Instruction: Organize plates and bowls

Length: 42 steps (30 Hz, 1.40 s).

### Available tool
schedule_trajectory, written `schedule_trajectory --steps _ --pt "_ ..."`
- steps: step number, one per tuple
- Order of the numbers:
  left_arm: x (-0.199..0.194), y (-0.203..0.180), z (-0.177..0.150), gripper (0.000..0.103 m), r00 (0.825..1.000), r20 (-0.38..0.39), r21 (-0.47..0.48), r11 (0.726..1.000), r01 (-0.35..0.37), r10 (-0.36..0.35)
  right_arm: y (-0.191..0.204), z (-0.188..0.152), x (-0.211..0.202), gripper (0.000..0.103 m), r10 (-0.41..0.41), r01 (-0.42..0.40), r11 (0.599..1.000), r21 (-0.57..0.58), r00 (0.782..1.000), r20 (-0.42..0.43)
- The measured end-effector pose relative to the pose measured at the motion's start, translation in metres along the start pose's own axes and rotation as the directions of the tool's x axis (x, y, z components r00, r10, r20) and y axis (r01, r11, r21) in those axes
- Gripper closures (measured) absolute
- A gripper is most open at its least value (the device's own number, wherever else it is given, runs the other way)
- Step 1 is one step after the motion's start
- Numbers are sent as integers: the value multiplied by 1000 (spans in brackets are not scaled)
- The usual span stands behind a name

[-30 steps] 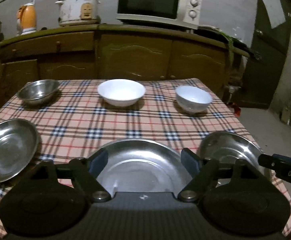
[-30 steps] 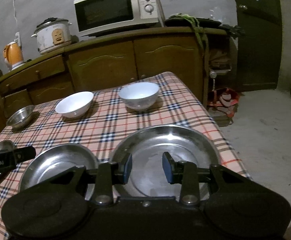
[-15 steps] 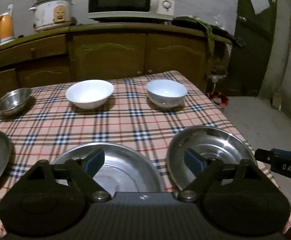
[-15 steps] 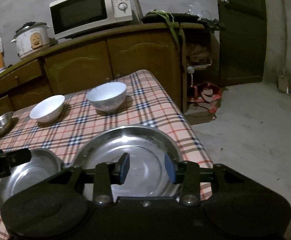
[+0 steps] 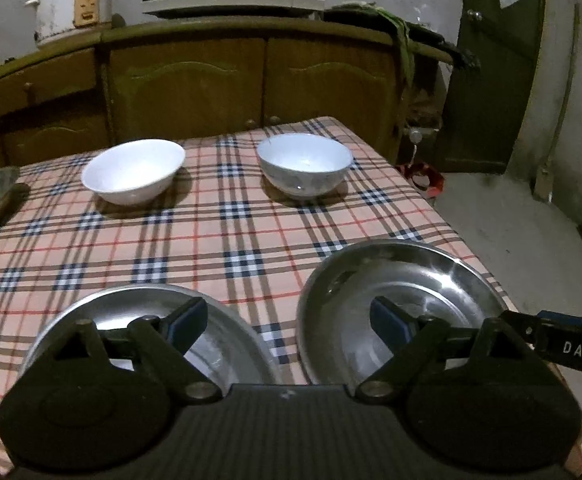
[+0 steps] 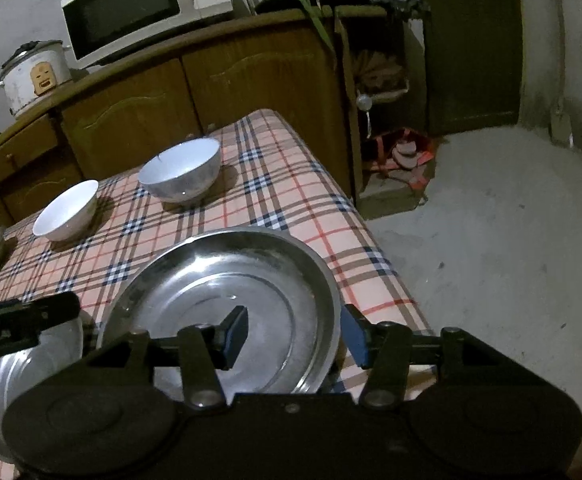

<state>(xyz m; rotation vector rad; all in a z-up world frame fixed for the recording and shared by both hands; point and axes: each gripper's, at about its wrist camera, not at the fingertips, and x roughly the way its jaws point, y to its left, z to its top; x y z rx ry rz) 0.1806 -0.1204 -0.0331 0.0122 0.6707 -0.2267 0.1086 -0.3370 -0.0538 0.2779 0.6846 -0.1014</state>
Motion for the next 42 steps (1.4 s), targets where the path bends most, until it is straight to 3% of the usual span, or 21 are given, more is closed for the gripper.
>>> schedule_trajectory --steps 16,20,21,23,24,27,33,42 --pt "55 -14 4 15 995 -98 46 999 12 -7 -8 2 31 38 -13 18 998 53 995 -99" --pt "65 -17 4 31 988 -146 52 997 61 -53 -7 1 37 39 -23 30 998 53 992 -121" --pt "67 -19 3 44 984 -160 57 995 83 -73 -7 1 38 45 -16 24 998 60 992 -127" --pt "68 -23 1 48 985 -160 77 994 71 -58 -7 0 37 52 -24 32 998 63 992 -123" --pt "68 -23 0 54 987 -156 82 995 62 -49 -7 0 37 59 -36 43 997 58 992 -119" --pt "67 -18 2 72 985 -166 61 997 54 -44 -10 0 33 64 -60 66 996 64 994 -94" --pt "55 -19 6 83 989 -138 56 997 61 -53 -18 3 18 70 -67 68 992 107 998 -18" --pt "18 -26 20 84 997 -45 56 996 73 -70 -26 2 -11 70 -33 23 988 154 998 62"
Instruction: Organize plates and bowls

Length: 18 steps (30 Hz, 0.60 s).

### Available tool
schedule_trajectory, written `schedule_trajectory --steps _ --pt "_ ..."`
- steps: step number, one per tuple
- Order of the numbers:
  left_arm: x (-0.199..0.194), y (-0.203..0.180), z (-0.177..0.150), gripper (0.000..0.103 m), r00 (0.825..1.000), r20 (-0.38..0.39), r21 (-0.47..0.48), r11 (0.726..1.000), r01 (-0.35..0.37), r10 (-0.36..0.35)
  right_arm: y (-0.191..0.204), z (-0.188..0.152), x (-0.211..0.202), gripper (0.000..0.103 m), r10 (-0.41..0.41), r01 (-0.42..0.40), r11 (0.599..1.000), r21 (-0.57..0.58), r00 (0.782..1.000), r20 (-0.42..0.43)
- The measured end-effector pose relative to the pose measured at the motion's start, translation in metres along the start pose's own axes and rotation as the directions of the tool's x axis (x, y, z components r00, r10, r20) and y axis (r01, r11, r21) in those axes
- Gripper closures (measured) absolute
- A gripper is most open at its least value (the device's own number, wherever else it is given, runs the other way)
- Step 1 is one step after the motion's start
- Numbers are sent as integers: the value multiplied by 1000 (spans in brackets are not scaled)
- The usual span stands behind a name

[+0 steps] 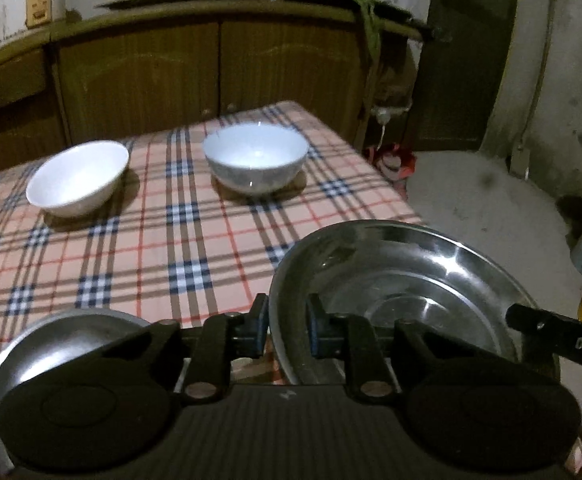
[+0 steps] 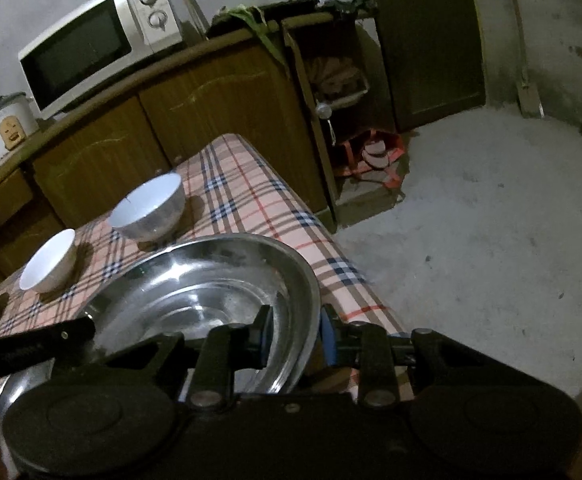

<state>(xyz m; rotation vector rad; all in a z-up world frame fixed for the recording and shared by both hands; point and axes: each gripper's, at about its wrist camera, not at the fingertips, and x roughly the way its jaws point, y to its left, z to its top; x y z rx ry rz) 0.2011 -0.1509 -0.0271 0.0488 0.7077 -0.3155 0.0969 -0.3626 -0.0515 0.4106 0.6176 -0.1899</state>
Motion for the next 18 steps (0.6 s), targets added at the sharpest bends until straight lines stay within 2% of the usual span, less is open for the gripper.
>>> schedule_trajectory --steps 6,18 --pt "-29 -1 1 84 998 54 22 999 -24 23 14 2 -27 70 11 -9 999 -40 998 54" --pt "-84 10 -1 84 989 141 3 999 -44 43 42 6 -80 70 44 -32 995 -92 990 137"
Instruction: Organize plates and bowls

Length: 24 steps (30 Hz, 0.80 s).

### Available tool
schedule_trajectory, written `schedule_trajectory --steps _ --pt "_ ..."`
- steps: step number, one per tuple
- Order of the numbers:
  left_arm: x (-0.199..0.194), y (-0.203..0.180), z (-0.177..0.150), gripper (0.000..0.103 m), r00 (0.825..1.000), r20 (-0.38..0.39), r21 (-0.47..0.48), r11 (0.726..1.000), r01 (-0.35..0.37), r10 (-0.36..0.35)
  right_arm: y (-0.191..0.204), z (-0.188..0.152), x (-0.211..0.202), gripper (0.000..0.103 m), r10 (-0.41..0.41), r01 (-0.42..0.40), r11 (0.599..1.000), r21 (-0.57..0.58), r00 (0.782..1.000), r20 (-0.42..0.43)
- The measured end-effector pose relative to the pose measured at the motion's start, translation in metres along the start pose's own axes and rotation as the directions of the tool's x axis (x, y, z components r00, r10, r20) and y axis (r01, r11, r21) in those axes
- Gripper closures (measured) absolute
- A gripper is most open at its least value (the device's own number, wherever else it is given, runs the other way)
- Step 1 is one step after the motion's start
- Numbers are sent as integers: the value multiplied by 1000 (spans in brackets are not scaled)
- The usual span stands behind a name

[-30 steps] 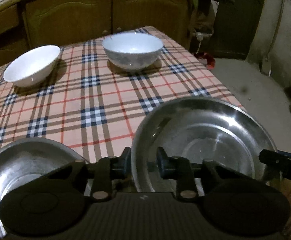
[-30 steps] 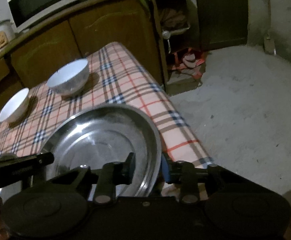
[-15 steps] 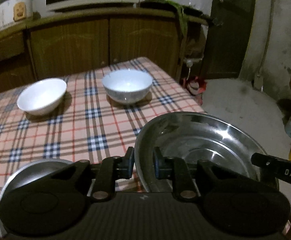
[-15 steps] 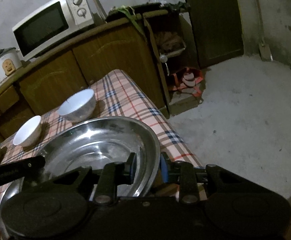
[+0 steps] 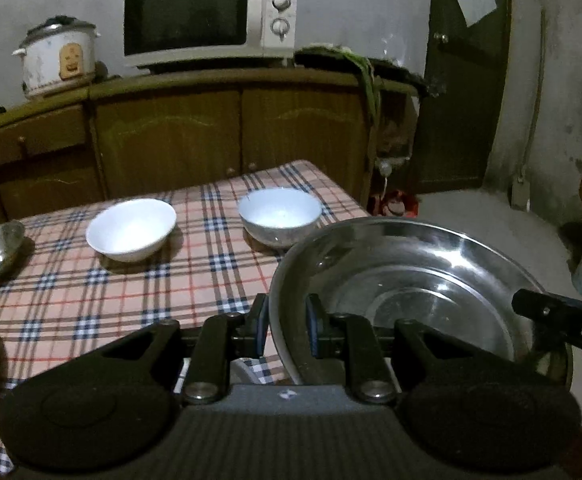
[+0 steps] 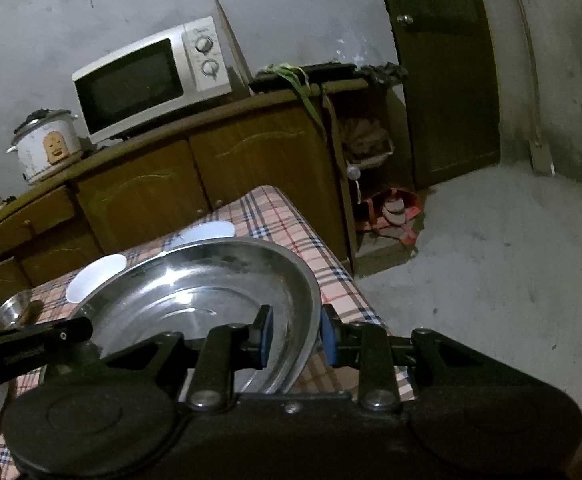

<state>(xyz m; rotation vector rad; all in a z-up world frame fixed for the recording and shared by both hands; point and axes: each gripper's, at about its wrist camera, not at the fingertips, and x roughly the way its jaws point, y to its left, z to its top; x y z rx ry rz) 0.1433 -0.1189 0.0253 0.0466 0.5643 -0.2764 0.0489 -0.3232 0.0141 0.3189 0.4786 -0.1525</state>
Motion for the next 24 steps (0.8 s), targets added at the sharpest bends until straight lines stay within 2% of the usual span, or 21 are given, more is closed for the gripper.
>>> schedule_trajectory --steps 14,24 --pt "-45 27 0 84 993 76 -20 996 -88 89 44 -3 -26 70 62 -61 997 -51 998 17" --pt "-63 47 -5 84 986 95 -35 990 -135 138 73 -8 -33 70 99 -97 991 -93 995 15"
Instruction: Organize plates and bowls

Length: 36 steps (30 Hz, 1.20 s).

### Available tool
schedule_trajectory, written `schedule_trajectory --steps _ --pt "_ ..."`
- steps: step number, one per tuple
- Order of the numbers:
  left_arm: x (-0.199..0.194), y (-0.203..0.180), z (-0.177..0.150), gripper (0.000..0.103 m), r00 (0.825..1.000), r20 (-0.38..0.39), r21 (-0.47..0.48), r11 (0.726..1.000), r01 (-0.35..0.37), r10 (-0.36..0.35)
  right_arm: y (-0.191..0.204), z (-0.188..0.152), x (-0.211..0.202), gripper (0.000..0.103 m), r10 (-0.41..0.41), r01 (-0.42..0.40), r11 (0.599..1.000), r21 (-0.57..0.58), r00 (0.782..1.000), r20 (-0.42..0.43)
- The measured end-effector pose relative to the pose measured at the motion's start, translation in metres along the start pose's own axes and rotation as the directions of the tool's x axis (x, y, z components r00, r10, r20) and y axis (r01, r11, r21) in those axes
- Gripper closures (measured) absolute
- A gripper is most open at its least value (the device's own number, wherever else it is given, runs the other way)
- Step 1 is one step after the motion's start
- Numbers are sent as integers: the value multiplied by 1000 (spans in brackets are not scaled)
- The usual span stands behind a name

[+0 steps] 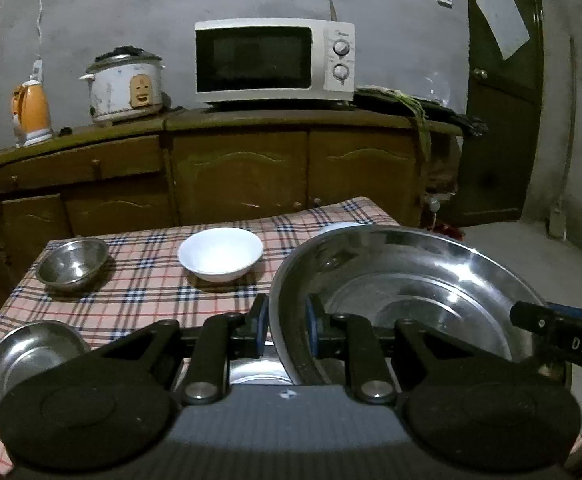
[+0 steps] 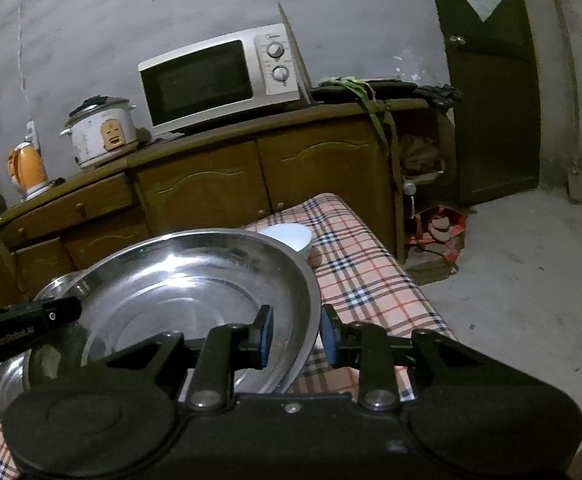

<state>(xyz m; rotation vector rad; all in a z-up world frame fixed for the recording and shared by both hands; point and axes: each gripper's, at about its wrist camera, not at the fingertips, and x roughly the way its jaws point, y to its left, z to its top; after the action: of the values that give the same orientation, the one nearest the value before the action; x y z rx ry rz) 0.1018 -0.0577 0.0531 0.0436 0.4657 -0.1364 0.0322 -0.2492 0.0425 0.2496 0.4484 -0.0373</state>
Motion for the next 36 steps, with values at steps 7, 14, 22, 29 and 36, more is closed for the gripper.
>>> schedule_trajectory --steps 7,14,22,29,36 --pt "-11 15 -3 84 999 23 -7 999 -36 36 21 0 0 70 23 -23 999 -26 1000 1" --pt "-19 30 -3 84 996 44 -20 997 -71 72 42 -2 0 70 42 -42 998 -51 999 1" --pt "-23 44 -7 84 993 57 -26 994 -105 106 63 -8 3 70 61 -62 995 -79 998 -13" --pt "-23 58 -11 84 990 55 -35 991 -128 129 78 -14 10 70 74 -77 992 -99 997 -36" --pt "-17 73 -20 84 989 26 -51 989 -142 143 93 -23 21 70 84 -91 989 -116 994 -64"
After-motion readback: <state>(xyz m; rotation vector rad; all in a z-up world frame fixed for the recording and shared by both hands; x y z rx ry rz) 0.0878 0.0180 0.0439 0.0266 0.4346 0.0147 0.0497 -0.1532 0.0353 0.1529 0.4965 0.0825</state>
